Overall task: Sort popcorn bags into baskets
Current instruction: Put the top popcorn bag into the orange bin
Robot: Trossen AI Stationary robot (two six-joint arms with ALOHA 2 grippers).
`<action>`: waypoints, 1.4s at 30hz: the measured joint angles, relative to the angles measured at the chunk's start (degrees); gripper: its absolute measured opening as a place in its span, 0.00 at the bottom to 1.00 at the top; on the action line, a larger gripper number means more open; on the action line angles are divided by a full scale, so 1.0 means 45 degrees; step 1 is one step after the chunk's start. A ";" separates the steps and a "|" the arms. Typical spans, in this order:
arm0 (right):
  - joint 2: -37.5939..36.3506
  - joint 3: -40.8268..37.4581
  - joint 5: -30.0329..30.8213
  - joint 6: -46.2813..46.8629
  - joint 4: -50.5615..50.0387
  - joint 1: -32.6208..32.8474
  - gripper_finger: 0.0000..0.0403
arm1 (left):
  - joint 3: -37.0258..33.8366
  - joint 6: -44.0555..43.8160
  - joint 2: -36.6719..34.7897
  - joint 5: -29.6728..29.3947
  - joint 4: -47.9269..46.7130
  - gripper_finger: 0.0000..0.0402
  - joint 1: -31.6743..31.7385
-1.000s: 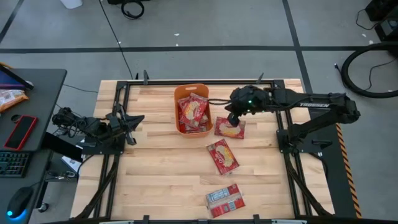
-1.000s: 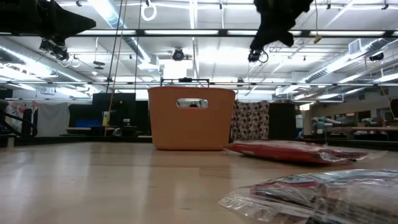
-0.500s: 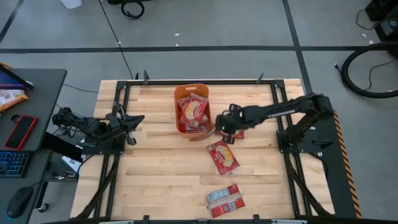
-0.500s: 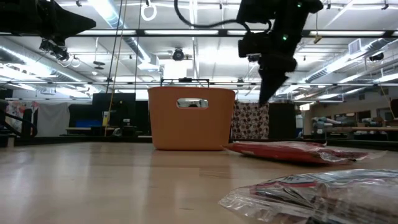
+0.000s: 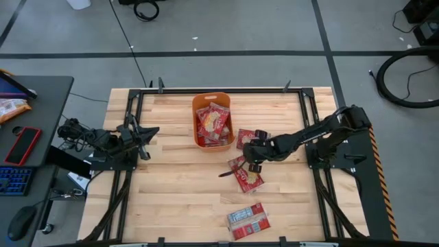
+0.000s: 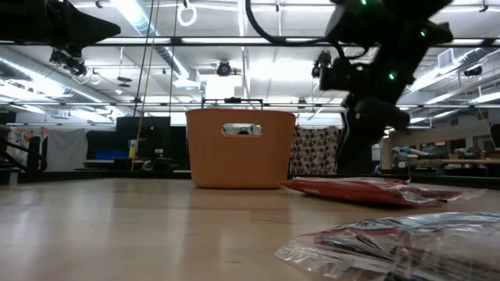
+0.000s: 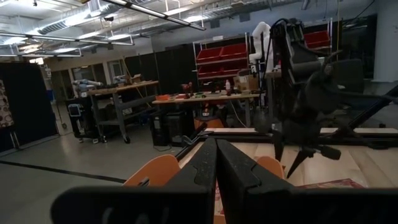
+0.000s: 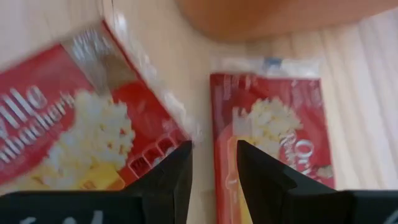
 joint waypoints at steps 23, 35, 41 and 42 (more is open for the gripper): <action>-0.0058 -0.3251 0.0718 -0.1464 0.3468 -0.0605 0.26 | 0.0000 0.0001 0.0001 0.0000 -0.0008 0.03 0.0000; -0.0059 -0.1978 0.1164 -0.1806 0.1579 -0.0598 0.05 | 0.0000 -0.0003 0.0001 0.0000 -0.0008 0.03 0.0000; -0.0146 0.0747 0.2793 -0.1039 -0.2040 -0.1190 0.02 | -0.0005 0.0006 0.0000 0.0000 -0.0002 0.03 0.0000; -0.0146 0.1200 0.2999 -0.0875 -0.2323 -0.1312 0.02 | -0.0005 0.0001 0.0005 0.0000 -0.0013 0.03 0.0000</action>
